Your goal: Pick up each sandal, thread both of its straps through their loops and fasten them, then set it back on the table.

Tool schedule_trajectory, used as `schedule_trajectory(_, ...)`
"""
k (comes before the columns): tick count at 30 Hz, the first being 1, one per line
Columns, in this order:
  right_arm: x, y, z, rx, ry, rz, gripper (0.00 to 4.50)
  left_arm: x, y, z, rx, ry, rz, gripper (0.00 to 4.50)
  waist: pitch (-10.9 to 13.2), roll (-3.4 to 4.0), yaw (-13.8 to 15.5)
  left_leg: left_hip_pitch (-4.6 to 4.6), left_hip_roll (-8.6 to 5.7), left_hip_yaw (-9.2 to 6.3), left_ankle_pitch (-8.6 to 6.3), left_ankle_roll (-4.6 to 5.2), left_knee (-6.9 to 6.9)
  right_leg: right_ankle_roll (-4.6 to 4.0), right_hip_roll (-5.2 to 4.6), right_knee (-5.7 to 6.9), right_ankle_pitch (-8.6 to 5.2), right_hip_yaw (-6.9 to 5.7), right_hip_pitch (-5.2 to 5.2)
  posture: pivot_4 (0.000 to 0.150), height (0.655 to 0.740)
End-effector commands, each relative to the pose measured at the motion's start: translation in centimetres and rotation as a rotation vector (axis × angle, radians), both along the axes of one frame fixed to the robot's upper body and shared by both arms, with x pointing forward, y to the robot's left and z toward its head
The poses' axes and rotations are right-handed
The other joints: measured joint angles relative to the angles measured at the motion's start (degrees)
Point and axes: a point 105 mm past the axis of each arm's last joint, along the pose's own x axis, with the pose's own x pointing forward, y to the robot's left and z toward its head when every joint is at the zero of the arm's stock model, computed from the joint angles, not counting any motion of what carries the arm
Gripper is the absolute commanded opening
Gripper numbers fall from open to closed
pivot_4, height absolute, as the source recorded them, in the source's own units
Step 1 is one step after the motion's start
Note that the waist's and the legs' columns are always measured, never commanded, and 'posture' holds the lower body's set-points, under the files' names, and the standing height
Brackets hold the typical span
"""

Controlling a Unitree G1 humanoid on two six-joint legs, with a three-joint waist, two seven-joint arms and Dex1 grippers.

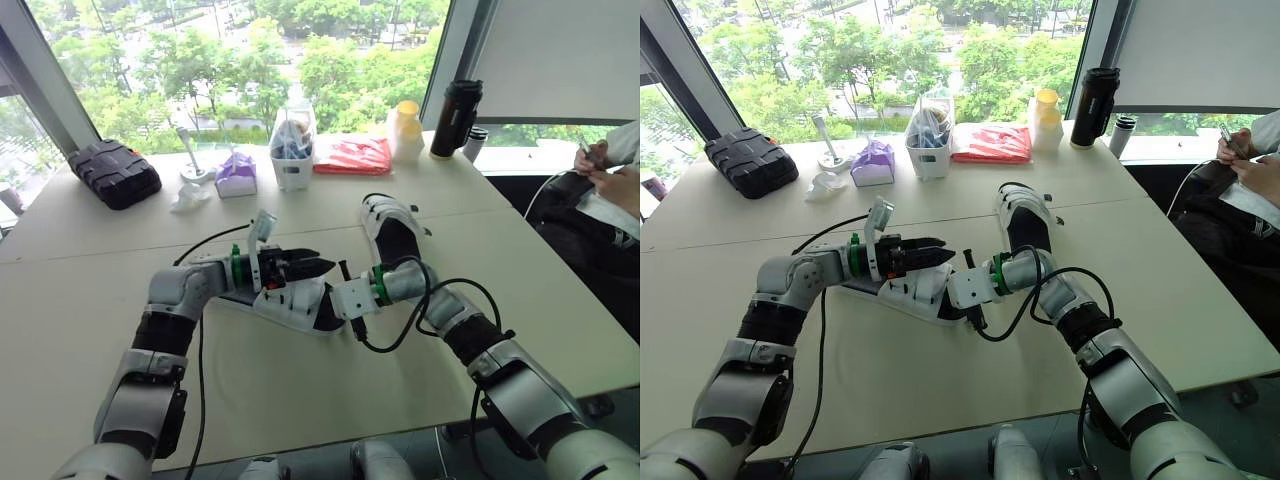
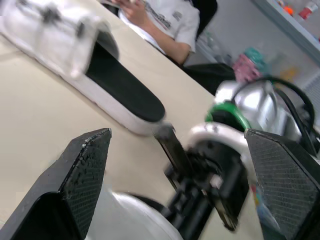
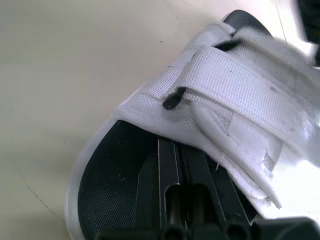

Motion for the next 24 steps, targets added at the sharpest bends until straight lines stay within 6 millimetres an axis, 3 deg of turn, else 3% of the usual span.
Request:
schedule_trajectory(1, -0.1, -0.7, -1.7, -0.078, 0.035, -0.02, 0.0, 1.0, 0.8, 4.1, -0.08, -0.086, 0.041, 4.44, 0.0, 0.0, -0.1, 0.0, 0.0, 0.01, 0.0, 0.0, -0.01, 0.0, 0.0, 0.0, 0.0, 0.0, -0.01, 0.15, 0.74)
schedule_trajectory(3, -0.1, -0.7, -1.7, -0.077, 0.035, -0.021, 0.0, 1.4, 1.2, 5.5, -0.091, -0.109, 0.048, 4.44, 0.0, 0.0, -0.2, -0.01, 0.01, 0.01, 0.01, -0.02, -0.05, 0.0, 0.02, -0.01, -0.01, 0.0, -0.06, 0.15, 0.74)
schedule_trajectory(6, -0.1, -0.7, -1.8, -0.076, 0.035, -0.021, 0.0, 1.6, 1.6, 5.7, -0.015, -0.164, 0.038, 4.44, 0.0, 0.0, -0.3, -0.01, 0.01, 0.02, 0.02, -0.04, -0.08, 0.01, 0.01, -0.03, -0.01, 0.01, -0.08, 0.15, 0.74)
schedule_trajectory(10, -0.1, -0.5, -1.8, -0.073, 0.036, -0.022, 0.0, 1.7, 2.3, 2.0, 0.235, -0.241, -0.047, 4.44, 0.0, 0.0, -0.3, -0.01, 0.0, 0.02, 0.04, -0.07, -0.09, 0.0, 0.02, -0.03, -0.01, 0.01, -0.08, 0.15, 0.74)
schedule_trajectory(15, -0.1, -0.5, -1.8, -0.071, 0.035, -0.022, 0.0, 1.3, 2.7, -0.6, 0.345, -0.258, -0.171, 4.44, 0.0, -0.01, -0.3, -0.03, -0.01, 0.03, 0.05, -0.09, -0.09, 0.0, 0.03, -0.03, -0.01, 0.01, -0.08, 0.15, 0.74)
schedule_trajectory(24, -0.2, -0.8, -1.9, -0.071, 0.038, -0.031, 0.0, 1.0, 1.5, -1.2, 0.332, -0.261, -0.254, 4.44, 0.0, -0.03, -0.4, -0.07, -0.01, 0.02, 0.05, -0.08, -0.07, 0.0, 0.04, -0.02, -0.01, 0.0, -0.09, 0.15, 0.74)
